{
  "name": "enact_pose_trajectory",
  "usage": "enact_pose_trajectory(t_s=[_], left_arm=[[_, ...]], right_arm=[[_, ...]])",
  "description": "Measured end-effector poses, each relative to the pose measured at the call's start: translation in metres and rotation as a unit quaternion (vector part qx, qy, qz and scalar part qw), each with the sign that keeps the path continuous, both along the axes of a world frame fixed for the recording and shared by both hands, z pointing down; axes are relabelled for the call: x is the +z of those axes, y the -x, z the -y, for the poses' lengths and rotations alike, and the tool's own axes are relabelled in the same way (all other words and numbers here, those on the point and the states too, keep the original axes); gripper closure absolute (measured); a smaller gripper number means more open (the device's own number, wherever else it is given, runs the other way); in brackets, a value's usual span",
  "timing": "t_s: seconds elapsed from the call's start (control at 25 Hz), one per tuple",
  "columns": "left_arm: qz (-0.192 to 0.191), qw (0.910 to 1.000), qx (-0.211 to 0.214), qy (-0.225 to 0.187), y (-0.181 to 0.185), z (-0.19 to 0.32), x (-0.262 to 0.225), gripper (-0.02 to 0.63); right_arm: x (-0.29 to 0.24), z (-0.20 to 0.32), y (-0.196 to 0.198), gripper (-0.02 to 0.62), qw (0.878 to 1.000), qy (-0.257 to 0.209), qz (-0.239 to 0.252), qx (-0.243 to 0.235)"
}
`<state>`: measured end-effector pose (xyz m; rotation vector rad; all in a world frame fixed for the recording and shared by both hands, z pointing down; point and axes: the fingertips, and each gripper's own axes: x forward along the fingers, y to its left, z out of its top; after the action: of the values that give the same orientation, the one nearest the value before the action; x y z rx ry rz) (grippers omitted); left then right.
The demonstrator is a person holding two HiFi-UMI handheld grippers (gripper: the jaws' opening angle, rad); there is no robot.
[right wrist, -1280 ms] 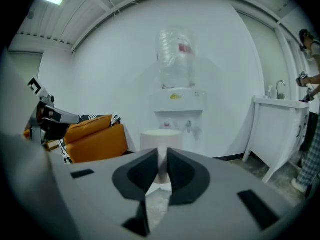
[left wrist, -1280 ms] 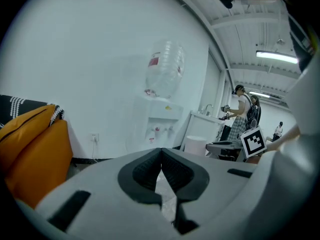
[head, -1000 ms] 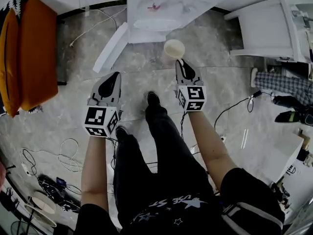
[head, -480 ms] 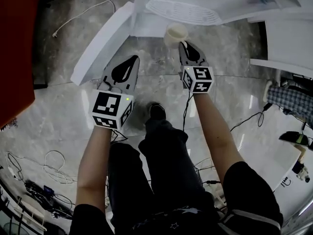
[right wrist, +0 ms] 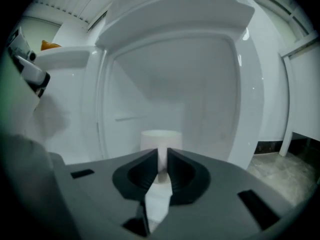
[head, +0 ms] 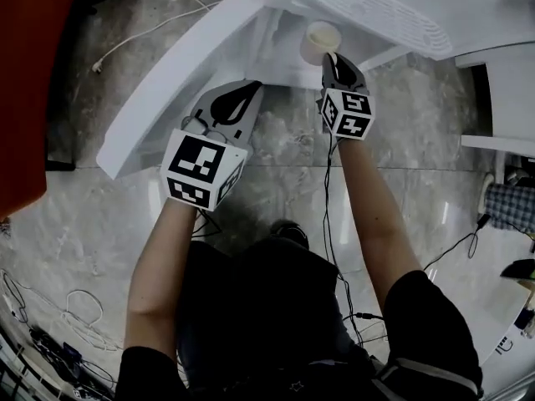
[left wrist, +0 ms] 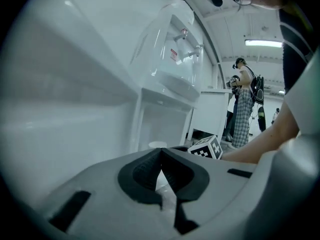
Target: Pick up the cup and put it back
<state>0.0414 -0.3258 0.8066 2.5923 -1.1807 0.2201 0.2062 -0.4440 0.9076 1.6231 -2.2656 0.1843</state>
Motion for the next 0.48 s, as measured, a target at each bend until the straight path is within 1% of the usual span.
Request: enact_pose_trajectory(t_s=[0.12,0.2,0.36,0.48], left_arm=[[-0.003,0.9999,-0.006,-0.01,0.005,0.001,0.004,0.597],[-0.003,0.9998,-0.005,-0.016,0.009,-0.003,0.003,0.597],[0.021,0.9996,-0.006,-0.02,0.017,-0.013,0.007,0.597],[0.026,0.9994,-0.008,-0.02,0.023,-0.015,0.007,0.597]], right_arm=[[0.01,0.013,0.002,0.549,1.0,-0.008,-0.003,-0.005],[0.013,0.019,0.002,0.549,1.0,-0.013,0.0,0.0],[0.023,0.014,0.005,0.549,1.0,-0.004,0.012,0.017],[0.029,0.01,0.008,0.549,1.0,-0.005,0.014,0.022]])
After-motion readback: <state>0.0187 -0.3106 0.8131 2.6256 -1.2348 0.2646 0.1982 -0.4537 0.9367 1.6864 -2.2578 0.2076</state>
